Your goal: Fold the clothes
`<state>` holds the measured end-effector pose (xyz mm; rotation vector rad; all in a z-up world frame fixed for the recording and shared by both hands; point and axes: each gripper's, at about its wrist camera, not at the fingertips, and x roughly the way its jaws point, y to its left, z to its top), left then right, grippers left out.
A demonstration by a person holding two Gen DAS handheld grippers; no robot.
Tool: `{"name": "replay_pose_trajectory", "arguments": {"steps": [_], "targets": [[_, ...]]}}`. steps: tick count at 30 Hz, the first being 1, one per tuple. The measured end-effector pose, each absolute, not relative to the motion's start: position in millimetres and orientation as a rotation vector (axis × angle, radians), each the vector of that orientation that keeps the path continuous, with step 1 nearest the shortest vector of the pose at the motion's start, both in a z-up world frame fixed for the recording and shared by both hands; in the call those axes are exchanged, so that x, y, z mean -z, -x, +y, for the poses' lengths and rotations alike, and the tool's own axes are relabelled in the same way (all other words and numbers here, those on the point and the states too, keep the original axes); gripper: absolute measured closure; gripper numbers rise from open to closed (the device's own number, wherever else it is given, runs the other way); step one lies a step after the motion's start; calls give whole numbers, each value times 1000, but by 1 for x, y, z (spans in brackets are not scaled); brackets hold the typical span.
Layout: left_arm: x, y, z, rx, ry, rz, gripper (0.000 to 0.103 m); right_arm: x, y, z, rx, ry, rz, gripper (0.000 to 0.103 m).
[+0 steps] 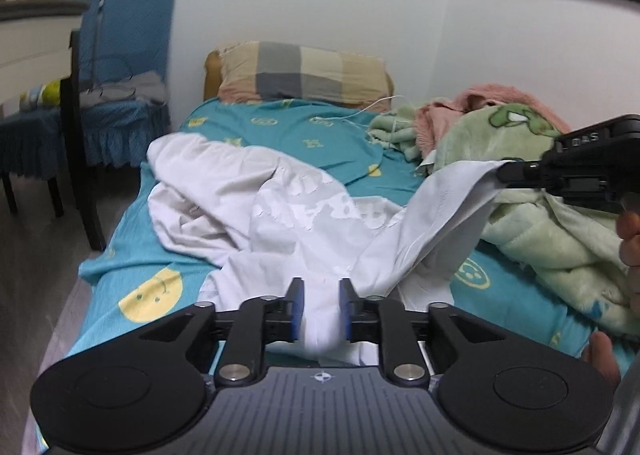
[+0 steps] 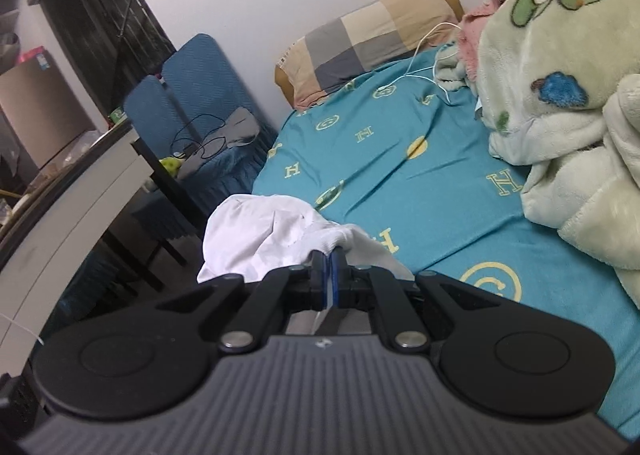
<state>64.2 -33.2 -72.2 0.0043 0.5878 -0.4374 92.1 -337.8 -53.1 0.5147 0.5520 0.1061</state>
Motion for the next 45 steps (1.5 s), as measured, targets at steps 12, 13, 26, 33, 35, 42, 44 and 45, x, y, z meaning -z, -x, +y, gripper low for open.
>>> {"name": "replay_pose_trajectory", "arguments": {"steps": [12, 13, 26, 33, 35, 42, 44, 45], "targets": [[100, -73, -84, 423, -140, 623, 40, 56, -92, -349, -190, -609, 529, 98], [104, -77, -82, 387, -133, 638, 43, 55, -91, -350, -189, -612, 526, 98], [60, -68, -31, 261, 132, 480, 92, 84, -94, -367, -82, -665, 657, 96], [49, -63, -26, 295, 199, 443, 92, 74, -99, -333, -138, -436, 672, 93], [49, -63, -21, 293, 229, 444, 92, 73, -100, -322, -141, -358, 690, 79], [46, -66, -7, 284, 284, 437, 92, 77, -106, -287, -173, -128, 717, 48], [44, -65, -5, 279, 291, 435, 92, 81, -109, -274, -134, -32, 715, 48], [44, -65, -4, 275, 295, 433, 92, 83, -111, -268, -106, 15, 707, 48]]}}
